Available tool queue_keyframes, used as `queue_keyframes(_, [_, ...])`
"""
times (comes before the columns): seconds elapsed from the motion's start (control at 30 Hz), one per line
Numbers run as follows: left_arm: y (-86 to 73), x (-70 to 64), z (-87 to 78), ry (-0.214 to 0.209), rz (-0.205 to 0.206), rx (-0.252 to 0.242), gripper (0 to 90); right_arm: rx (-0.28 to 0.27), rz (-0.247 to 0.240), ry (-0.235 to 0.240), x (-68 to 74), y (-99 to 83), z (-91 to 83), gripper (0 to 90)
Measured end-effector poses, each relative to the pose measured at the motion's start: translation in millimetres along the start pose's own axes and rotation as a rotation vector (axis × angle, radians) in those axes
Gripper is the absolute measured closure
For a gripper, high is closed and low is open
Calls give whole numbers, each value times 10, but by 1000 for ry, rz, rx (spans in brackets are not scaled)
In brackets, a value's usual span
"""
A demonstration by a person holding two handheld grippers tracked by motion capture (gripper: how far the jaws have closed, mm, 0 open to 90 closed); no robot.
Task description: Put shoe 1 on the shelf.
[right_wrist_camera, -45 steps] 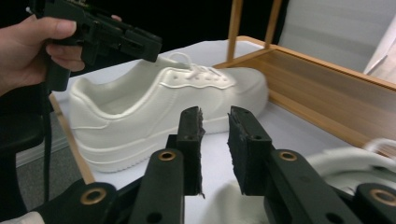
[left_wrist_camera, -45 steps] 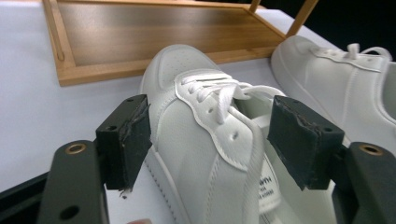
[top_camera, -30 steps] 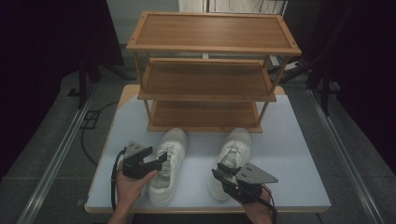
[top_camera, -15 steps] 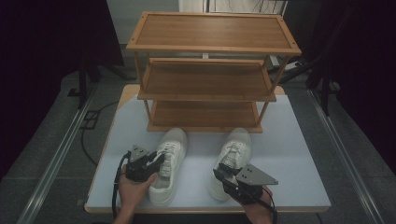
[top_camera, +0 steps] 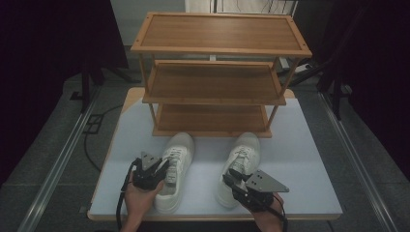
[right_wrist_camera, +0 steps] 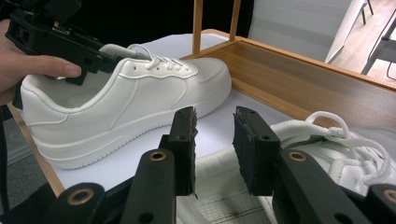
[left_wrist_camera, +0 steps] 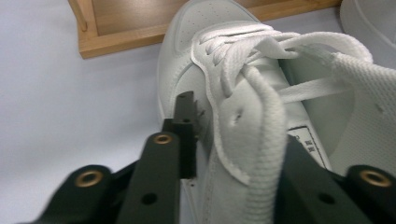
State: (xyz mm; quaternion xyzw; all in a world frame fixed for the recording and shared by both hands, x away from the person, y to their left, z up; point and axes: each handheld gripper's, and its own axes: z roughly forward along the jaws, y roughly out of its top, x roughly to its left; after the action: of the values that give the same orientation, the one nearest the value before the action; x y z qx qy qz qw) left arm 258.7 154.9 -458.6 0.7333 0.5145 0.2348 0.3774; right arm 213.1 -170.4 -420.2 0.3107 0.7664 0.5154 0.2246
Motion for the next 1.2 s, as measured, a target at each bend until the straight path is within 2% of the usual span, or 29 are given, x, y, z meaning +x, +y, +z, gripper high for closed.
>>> queue_keyframes(0.1, [-3,52,-9,-21,-13,-17,825,2,0,-2,1,-3,5,690])
queue_keyframes(0.3, [2,178,-1,-99,-58,-32,836,-1,6,-10,-33,-9,-3,690])
queue_keyframes(0.47, [13,270,-31,-183,-125,-67,839,-4,12,-14,-47,-11,-11,691])
queue_keyframes(0.63, [66,282,-147,-220,-145,-112,839,-10,15,-19,-57,-10,-24,692])
queue_keyframes(0.83, [152,284,-342,-285,-178,-180,839,-17,23,-25,-74,-7,-42,692])
queue_keyframes(1.0, [240,266,-434,-305,-181,-217,839,-20,28,-31,-84,-6,-51,693])
queue_keyframes(1.2, [343,244,-480,-319,-177,-240,840,-22,34,-29,-111,-10,-59,693])
